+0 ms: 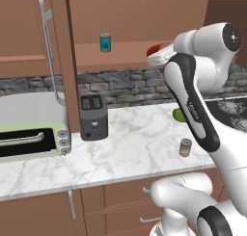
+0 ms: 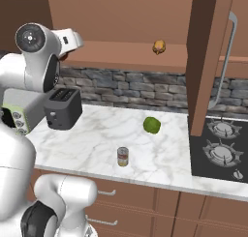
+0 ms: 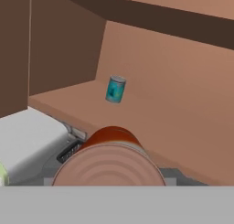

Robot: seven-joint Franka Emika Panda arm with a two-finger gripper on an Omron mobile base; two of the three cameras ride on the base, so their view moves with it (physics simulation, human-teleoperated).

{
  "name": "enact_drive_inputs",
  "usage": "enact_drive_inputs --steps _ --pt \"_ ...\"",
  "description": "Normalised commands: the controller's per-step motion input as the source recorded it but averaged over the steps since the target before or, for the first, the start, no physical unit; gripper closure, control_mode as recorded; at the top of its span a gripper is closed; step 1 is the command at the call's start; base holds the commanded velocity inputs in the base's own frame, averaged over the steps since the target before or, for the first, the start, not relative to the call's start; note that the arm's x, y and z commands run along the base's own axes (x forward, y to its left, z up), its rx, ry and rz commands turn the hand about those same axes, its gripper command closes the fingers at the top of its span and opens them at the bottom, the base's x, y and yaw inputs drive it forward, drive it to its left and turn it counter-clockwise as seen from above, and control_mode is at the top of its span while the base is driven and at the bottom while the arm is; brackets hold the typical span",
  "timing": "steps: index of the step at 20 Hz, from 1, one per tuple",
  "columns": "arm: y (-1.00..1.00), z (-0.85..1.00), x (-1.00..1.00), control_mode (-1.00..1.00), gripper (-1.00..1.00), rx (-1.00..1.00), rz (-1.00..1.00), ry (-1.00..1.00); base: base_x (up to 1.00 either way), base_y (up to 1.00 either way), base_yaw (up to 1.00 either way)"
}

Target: Pick the cans from the counter and place them in their designated side in the cabinet.

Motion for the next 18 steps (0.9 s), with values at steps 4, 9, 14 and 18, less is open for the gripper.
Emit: enact_drive_inputs --steps 4,9,14,18 --pt "0.05 0.0 0.31 -1.0 1.0 0.0 0.0 0.0 0.0 0.0 0.0" --pt "0.04 0.0 0.29 -1.0 1.0 0.0 0.0 0.01 0.0 0.0 0.0" --pt "0.07 0.0 0.29 -1.0 1.0 0.0 0.0 0.03 0.0 0.0 0.0" --pt "0.09 0.0 0.29 -1.0 1.0 0.0 0.0 0.04 0.0 0.0 0.0"
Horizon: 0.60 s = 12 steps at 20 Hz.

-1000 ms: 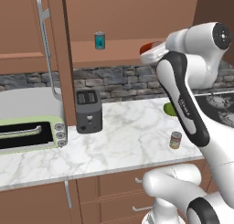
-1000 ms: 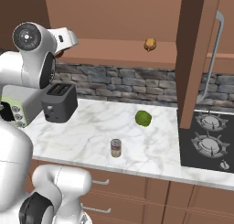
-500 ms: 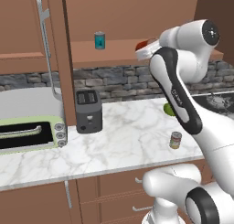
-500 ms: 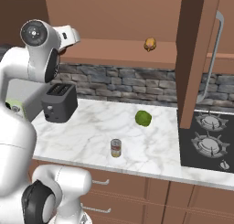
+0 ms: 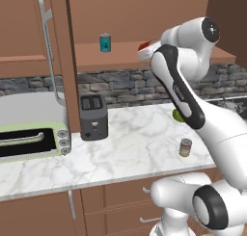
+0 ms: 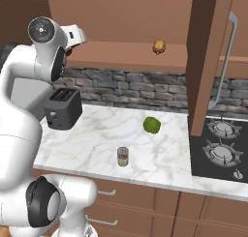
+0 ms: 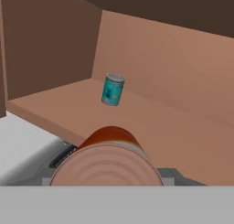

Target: Pick the cans from the counter and place them in their designated side in the cabinet.

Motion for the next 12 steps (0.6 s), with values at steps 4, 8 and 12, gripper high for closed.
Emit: enact_drive_inputs --steps 4,8,12 --pt "0.13 0.0 0.27 -1.0 1.0 0.0 0.0 0.04 0.0 0.0 0.0" --pt "0.1 0.0 0.31 -1.0 1.0 0.0 0.0 0.04 0.0 0.0 0.0" --pt "0.03 0.0 0.32 -1.0 1.0 0.0 0.0 0.03 0.0 0.0 0.0"
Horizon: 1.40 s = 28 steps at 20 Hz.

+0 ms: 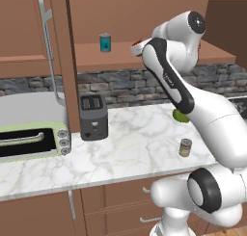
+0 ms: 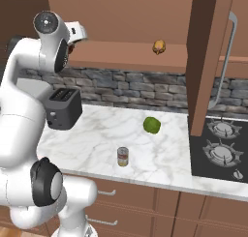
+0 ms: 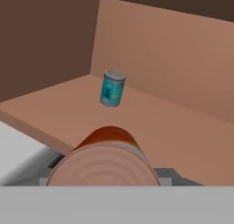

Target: Pick the cans from the counter and place them in their designated side in the cabinet.

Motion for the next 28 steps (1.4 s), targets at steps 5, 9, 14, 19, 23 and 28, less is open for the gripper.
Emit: enact_drive_inputs --steps 5,9,14,19,23,28 --pt "0.03 0.0 0.34 -1.0 1.0 0.0 0.0 0.03 0.0 0.0 0.0" --pt "0.03 0.0 0.34 -1.0 1.0 0.0 0.0 0.03 0.0 0.0 0.0" --pt "0.0 0.0 0.31 -1.0 1.0 0.0 0.0 0.01 0.0 0.0 0.0" --pt "0.03 -0.03 0.29 -1.0 1.0 0.0 0.0 0.03 0.0 0.0 0.0" --pt "0.04 -0.1 0.24 -1.0 1.0 0.0 0.0 0.03 0.0 0.0 0.0" --pt "0.01 -0.11 0.17 -1.0 1.0 0.0 0.0 0.02 0.0 0.0 0.0"
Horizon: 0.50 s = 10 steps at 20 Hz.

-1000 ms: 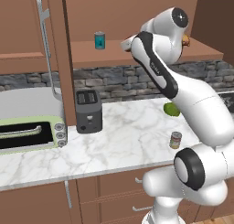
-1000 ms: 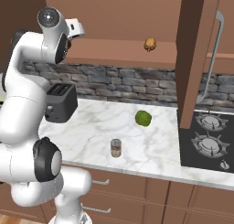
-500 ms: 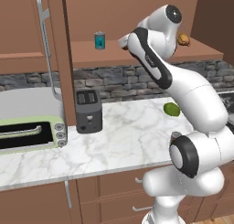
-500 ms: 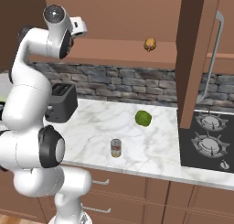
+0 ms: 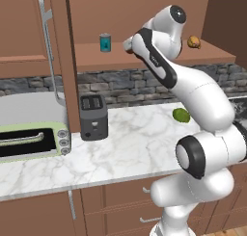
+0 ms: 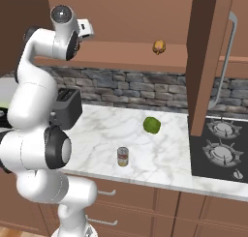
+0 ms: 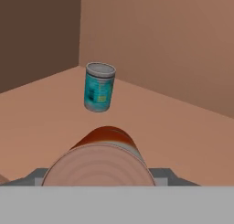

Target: Pick the cans from the counter and place them in their designated side in the cabinet.

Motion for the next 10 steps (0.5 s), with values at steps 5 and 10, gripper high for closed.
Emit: enact_drive_inputs --steps 5,10 --pt "0.02 -0.1 0.17 -1.0 1.0 0.0 0.0 0.01 0.0 0.0 0.0" --pt "0.03 -0.09 0.15 -1.0 1.0 0.0 0.0 0.0 0.0 0.0 0.0"
